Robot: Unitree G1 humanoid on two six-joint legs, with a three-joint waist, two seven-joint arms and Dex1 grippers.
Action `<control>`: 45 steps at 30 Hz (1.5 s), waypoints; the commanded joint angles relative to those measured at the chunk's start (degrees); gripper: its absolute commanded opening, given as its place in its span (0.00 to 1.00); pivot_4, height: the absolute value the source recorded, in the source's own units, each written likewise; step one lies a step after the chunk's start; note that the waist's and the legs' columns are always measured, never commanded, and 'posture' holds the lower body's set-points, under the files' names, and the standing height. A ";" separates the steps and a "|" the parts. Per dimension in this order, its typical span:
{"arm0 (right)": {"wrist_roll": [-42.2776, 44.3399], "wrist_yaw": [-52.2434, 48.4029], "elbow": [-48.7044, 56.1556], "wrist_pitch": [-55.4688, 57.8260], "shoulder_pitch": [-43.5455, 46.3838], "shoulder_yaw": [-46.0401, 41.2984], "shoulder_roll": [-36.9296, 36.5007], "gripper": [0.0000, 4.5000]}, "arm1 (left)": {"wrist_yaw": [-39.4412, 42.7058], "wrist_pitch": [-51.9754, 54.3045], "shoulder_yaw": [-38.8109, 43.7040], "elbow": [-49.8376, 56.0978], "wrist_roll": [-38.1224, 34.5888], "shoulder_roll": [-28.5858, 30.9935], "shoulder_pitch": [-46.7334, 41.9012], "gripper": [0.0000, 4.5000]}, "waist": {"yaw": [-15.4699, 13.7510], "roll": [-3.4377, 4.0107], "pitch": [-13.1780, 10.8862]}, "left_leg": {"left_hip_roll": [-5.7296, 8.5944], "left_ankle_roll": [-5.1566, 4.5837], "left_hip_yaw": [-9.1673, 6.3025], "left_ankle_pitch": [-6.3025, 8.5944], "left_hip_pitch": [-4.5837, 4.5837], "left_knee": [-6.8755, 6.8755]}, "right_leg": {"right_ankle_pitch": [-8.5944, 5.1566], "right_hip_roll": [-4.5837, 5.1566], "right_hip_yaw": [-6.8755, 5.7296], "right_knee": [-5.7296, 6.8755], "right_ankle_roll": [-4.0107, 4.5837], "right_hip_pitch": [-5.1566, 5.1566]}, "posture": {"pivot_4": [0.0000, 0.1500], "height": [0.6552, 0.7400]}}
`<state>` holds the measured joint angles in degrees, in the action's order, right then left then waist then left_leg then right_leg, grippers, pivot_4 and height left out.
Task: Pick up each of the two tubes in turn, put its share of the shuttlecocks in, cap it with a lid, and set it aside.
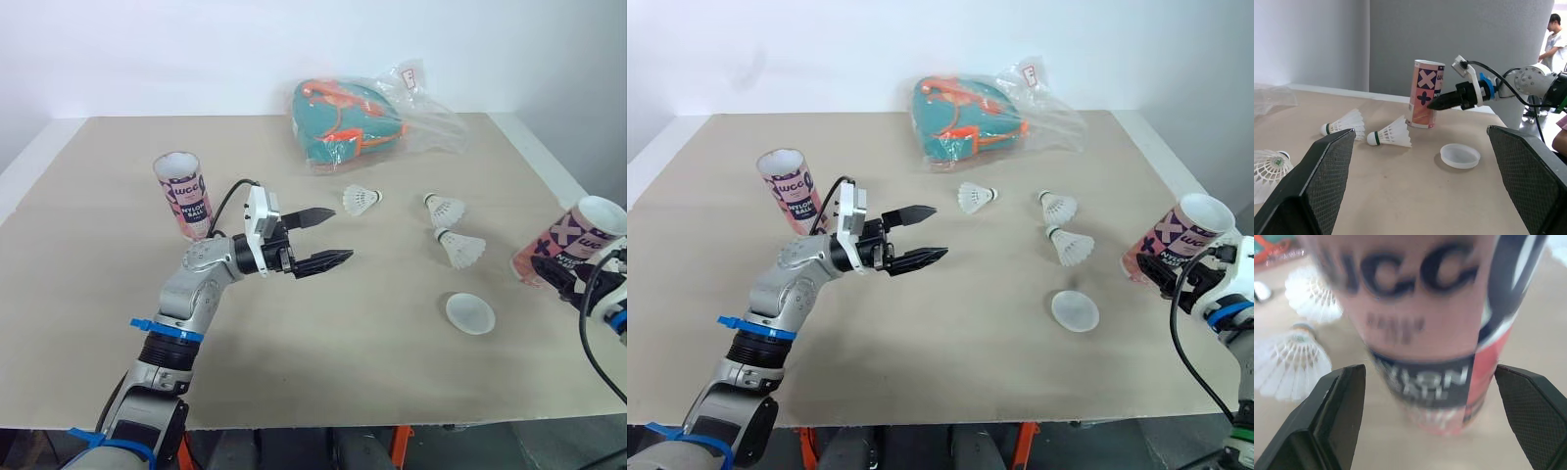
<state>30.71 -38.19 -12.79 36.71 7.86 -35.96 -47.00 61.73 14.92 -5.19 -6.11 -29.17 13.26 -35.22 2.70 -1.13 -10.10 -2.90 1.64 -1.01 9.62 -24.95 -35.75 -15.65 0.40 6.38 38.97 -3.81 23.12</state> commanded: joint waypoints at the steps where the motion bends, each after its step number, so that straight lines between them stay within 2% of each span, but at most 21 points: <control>1: 1.65 -1.37 5.07 1.97 -2.45 -2.17 -2.05 0.99 | 0.36 -0.41 0.34 0.93 -0.48 -0.23 -0.79 1.00 | 0.01 0.00 0.00 | 0.00 0.00 0.00 0.00 0.00 0.00 | 0.00 0.00 0.00 0.00 0.00 0.00 | 1.00 0.99; 7: 2.22 -2.36 7.26 4.45 -6.72 -4.09 -3.68 0.99 | 0.38 0.31 1.12 0.78 -0.97 0.15 -0.94 1.00 | 0.04 0.00 0.00 | 0.01 0.00 0.00 0.00 0.00 -0.05 | 0.03 0.00 0.01 0.00 -0.01 0.00 | 1.00 0.99; 13: 9.08 -6.59 20.34 8.39 -9.71 -6.72 -4.28 0.99 | -1.59 5.19 2.27 4.74 -2.17 3.43 3.51 1.00 | 0.36 0.10 0.06 | 0.00 -0.01 -0.03 0.00 0.06 0.02 | 0.00 -0.06 0.05 0.01 0.01 0.00 | 1.00 0.99; 16: 11.38 -6.28 28.60 9.65 -6.99 -1.08 -4.02 0.99 | -3.54 6.46 1.92 7.84 -0.94 5.39 7.68 1.00 | 0.54 0.12 0.07 | -0.01 -0.01 -0.06 0.00 0.06 0.00 | 0.02 -0.07 0.04 0.01 0.01 -0.01 | 1.00 0.99; 23: 17.08 -3.34 37.39 12.03 4.40 10.44 -0.17 0.99 | -9.12 8.37 3.77 13.76 -1.52 6.88 13.60 1.00 | 0.06 0.00 0.00 | 0.01 -0.03 -0.09 -0.09 0.00 -0.07 | 0.09 -0.05 0.04 0.01 0.02 -0.03 | 1.00 0.99; 28: 19.18 -2.77 37.02 11.57 11.38 16.88 4.28 0.99 | -10.95 9.26 4.81 16.62 -2.68 7.12 15.86 1.00 | -0.15 -0.04 -0.01 | 0.01 -0.03 -0.13 -0.09 -0.11 -0.05 | 0.06 -0.04 0.01 -0.02 0.02 0.02 | 1.00 0.99; 33: 13.22 -2.82 30.48 8.82 17.75 25.93 8.14 0.99 | -10.98 8.78 7.34 18.74 -3.89 9.32 18.47 1.00 | 0.07 -0.06 -0.02 | -0.03 -0.03 -0.10 -0.08 -0.12 -0.04 | 0.09 -0.07 0.01 -0.05 0.06 0.08 | 1.00 0.99; 42: 7.14 -3.44 23.81 5.52 22.91 33.23 14.37 0.99 | -12.79 8.38 10.47 19.87 -5.04 11.17 21.02 1.00 | 0.03 -0.07 -0.03 | -0.04 -0.03 -0.11 -0.09 -0.14 0.00 | 0.09 -0.09 0.00 -0.04 0.11 0.11 | 1.00 0.99; 45: 5.44 -4.40 21.60 4.68 24.56 35.87 16.36 0.99 | -13.29 8.05 14.25 22.12 -6.85 12.21 24.95 1.00 | 0.07 -0.09 -0.04 | -0.05 -0.03 -0.11 -0.08 -0.15 0.03 | 0.10 -0.09 0.00 -0.04 0.17 0.11 | 1.00 0.99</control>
<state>36.74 -41.72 9.14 42.75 30.76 -0.28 -31.40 48.99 24.02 5.66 13.04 -34.35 24.35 -11.69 2.77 -1.22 -10.14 -2.96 1.62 -1.11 9.53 -25.09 -35.70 -15.53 0.32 6.38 38.93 -3.56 23.25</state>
